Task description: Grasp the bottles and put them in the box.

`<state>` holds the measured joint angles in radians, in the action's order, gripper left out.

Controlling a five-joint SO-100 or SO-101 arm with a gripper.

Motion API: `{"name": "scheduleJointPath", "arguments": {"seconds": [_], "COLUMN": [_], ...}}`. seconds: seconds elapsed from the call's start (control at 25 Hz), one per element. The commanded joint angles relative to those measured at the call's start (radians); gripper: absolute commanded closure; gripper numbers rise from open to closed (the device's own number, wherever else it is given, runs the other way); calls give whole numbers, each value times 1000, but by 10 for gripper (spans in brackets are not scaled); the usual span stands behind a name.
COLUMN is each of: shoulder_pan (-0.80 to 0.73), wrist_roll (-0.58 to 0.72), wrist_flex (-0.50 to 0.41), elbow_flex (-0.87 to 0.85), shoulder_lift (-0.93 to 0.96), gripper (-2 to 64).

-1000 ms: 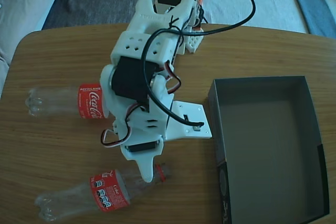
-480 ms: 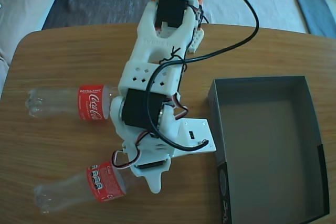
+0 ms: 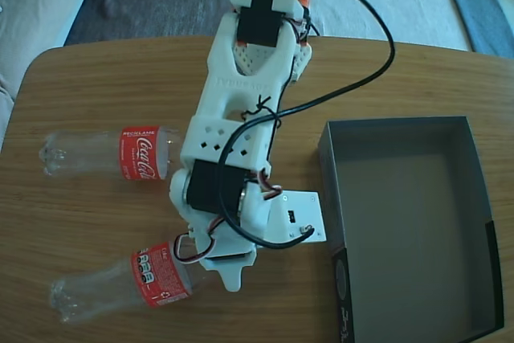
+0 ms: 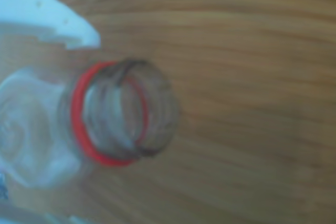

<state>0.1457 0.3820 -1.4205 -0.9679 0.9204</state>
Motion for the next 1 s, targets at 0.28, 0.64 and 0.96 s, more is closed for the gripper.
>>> {"name": "scheduleJointPath", "arguments": {"seconds": [0.28, 0.64, 0.96], "shoulder_pan": [0, 9, 17], "wrist_roll": [46, 143, 133], "wrist_flex": [0, 0, -6], "elbow_flex": [43, 41, 57], "shoulder_lift": [-9, -12, -58], "gripper": [186, 189, 189]}}
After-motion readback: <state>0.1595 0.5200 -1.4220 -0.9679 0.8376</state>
